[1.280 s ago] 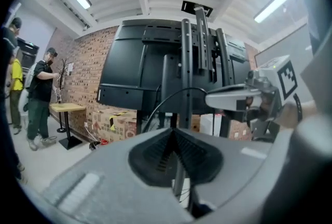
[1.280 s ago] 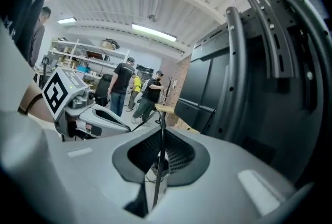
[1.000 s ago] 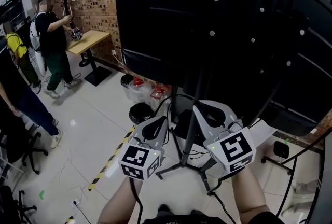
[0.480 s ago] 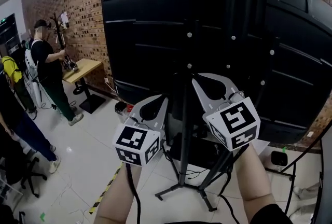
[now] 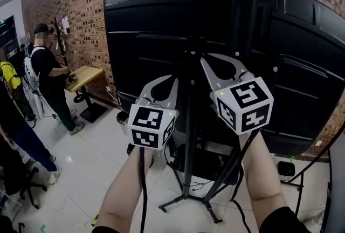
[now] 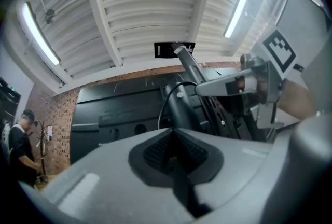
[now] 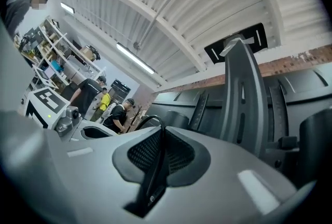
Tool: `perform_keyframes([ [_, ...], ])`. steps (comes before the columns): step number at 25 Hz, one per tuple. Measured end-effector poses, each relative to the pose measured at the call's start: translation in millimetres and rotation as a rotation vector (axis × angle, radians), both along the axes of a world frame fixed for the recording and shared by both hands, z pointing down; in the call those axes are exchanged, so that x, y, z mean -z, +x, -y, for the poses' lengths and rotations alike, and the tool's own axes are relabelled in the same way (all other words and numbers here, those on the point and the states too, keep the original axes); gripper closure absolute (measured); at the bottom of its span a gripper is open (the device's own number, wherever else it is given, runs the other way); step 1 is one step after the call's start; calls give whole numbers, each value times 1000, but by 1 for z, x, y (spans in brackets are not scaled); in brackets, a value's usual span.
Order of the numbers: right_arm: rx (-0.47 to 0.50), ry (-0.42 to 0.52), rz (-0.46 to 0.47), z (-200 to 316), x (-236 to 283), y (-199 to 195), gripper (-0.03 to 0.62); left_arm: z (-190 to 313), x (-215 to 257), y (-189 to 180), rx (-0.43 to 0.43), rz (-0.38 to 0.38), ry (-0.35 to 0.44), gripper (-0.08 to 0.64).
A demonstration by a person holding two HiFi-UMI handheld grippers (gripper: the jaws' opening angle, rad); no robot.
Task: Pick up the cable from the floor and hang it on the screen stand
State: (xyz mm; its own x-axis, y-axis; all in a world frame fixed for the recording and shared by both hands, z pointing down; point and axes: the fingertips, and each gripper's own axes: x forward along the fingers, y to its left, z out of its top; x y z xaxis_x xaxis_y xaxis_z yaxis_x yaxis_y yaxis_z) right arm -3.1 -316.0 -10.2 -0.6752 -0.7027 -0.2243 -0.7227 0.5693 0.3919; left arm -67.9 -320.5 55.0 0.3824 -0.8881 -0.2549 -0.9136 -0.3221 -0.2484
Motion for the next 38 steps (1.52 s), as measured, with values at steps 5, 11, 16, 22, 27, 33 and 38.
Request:
perform_keyframes([
  [5,-2,14,29,0,24,3,568,3,25,2,-18,-10,11,554],
  [11,-47,-20,58,19,55,6,568,-2,50,6,-39,-17,43,554],
  [16,-137,-40,6,42,74,8,568,-11,54,16,-72,-17,57,554],
  [22,-238,-51,-63,60,87,10,568,-22,59,13,-92,-32,80,554],
  [27,-350,-92,-151,66,62,26,568,-26,60,5,-95,-37,85,554],
  [33,-450,-74,-211,57,36,29,568,-25,55,3,-103,-36,78,554],
  [38,-463,-78,-207,53,19,30,569,-25,49,5,-116,-40,66,554],
])
